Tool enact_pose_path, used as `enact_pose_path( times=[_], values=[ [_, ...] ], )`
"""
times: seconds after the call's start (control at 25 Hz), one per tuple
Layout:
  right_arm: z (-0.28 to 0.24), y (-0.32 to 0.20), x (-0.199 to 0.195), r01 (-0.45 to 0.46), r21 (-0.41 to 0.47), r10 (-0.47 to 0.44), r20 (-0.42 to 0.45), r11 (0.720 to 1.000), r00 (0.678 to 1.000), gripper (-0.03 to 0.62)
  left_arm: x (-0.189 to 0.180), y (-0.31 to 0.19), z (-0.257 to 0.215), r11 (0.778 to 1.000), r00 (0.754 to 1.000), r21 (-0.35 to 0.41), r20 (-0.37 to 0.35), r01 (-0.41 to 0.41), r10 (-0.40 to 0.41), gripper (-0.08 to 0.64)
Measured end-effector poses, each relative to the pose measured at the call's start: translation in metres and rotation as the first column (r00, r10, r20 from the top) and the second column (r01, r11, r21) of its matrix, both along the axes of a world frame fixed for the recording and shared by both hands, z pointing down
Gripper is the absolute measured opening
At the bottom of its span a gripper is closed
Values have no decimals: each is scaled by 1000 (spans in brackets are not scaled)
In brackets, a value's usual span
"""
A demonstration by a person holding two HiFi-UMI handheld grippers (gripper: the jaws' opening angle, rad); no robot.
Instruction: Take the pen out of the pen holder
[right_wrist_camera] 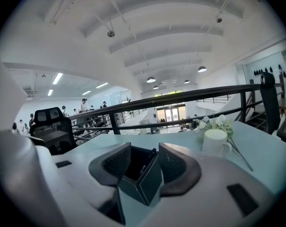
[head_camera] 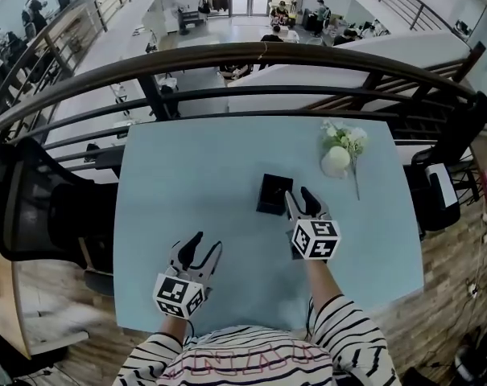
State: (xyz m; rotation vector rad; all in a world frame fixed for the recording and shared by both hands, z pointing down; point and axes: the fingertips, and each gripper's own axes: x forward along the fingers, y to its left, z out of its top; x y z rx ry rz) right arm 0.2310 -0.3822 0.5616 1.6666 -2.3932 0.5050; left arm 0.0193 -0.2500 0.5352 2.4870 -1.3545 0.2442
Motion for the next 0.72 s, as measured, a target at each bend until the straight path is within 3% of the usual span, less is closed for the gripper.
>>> enact_pose_path(
  times=[0.72],
  values=[
    [27,-48,-12,132,-35,-136,-141,991,981,191,2,3,17,997,998,-52,37,60,-58,181]
  ],
)
